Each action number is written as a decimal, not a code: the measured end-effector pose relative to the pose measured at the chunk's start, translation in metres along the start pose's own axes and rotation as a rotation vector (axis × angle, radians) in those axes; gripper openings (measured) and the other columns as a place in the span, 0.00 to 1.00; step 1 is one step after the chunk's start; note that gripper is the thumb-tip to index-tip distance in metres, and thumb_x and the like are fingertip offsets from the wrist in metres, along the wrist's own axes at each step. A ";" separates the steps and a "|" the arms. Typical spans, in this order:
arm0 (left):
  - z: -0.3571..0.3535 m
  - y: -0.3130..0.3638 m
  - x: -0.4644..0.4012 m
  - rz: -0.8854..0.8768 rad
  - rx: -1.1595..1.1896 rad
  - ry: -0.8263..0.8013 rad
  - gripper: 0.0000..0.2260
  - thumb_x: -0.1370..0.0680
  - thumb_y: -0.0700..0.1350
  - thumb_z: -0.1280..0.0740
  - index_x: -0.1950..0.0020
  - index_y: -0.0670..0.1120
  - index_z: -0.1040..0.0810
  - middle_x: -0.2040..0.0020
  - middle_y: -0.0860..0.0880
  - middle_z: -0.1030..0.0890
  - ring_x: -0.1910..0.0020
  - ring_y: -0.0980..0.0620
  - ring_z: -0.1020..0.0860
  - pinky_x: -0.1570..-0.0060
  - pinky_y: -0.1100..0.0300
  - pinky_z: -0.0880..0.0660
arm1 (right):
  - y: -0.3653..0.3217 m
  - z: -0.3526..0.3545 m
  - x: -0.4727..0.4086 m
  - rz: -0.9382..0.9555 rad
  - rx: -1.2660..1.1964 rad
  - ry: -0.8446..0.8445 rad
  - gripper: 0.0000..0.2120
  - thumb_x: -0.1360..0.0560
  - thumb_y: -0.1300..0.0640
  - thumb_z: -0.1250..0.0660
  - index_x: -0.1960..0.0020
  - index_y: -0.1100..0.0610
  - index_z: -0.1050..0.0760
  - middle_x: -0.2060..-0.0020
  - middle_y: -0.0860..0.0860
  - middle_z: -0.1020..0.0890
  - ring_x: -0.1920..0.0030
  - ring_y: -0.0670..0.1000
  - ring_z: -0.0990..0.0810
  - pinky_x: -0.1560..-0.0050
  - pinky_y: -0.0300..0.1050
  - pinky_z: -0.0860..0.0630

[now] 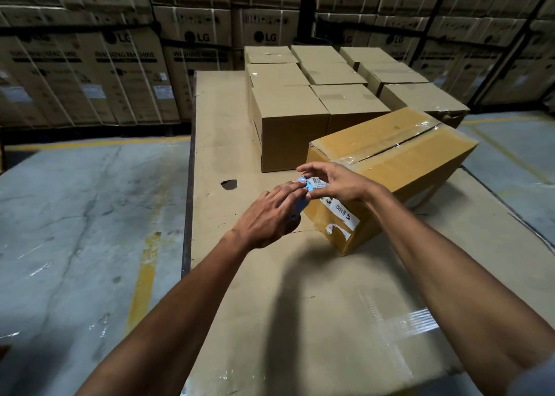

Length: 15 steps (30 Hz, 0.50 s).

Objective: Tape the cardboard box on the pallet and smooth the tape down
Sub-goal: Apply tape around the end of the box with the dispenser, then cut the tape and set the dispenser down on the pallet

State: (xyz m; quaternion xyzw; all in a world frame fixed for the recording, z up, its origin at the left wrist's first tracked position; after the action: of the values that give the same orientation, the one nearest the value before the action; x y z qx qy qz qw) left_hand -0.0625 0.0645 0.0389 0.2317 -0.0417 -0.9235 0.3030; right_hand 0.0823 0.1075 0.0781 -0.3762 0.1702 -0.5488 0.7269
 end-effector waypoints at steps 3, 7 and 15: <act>0.002 -0.009 0.001 0.056 0.072 -0.006 0.33 0.19 0.47 0.30 0.17 0.43 0.38 0.17 0.41 0.34 0.22 0.39 0.31 0.29 0.43 0.25 | -0.003 -0.002 -0.007 -0.015 -0.035 0.018 0.32 0.24 0.57 0.22 0.22 0.52 0.30 0.32 0.51 0.21 0.30 0.51 0.23 0.32 0.52 0.20; -0.001 -0.021 0.008 0.160 0.163 -0.030 0.36 0.22 0.42 0.29 0.16 0.41 0.39 0.19 0.38 0.32 0.24 0.37 0.29 0.27 0.42 0.26 | 0.002 -0.012 -0.021 -0.079 -0.053 0.013 0.29 0.24 0.55 0.22 0.26 0.53 0.27 0.40 0.50 0.18 0.37 0.51 0.18 0.36 0.50 0.19; -0.017 -0.041 0.027 0.269 0.150 0.032 0.29 0.12 0.60 0.44 0.16 0.46 0.41 0.20 0.44 0.30 0.27 0.43 0.26 0.32 0.46 0.24 | 0.016 -0.030 -0.048 -0.209 0.068 0.030 0.19 0.26 0.49 0.21 0.39 0.57 0.16 0.47 0.52 0.12 0.46 0.49 0.13 0.39 0.51 0.17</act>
State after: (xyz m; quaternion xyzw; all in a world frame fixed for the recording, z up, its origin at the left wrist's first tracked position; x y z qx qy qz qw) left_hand -0.0961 0.0832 0.0043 0.2608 -0.1363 -0.8649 0.4066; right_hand 0.0565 0.1433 0.0389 -0.3584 0.1222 -0.6327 0.6754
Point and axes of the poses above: each hand's wrist, its own x-axis away from the middle knuckle, its own z-axis out of the back of the hand, y = z × x, the point moved 9 cm from there along -x, towards the middle knuckle
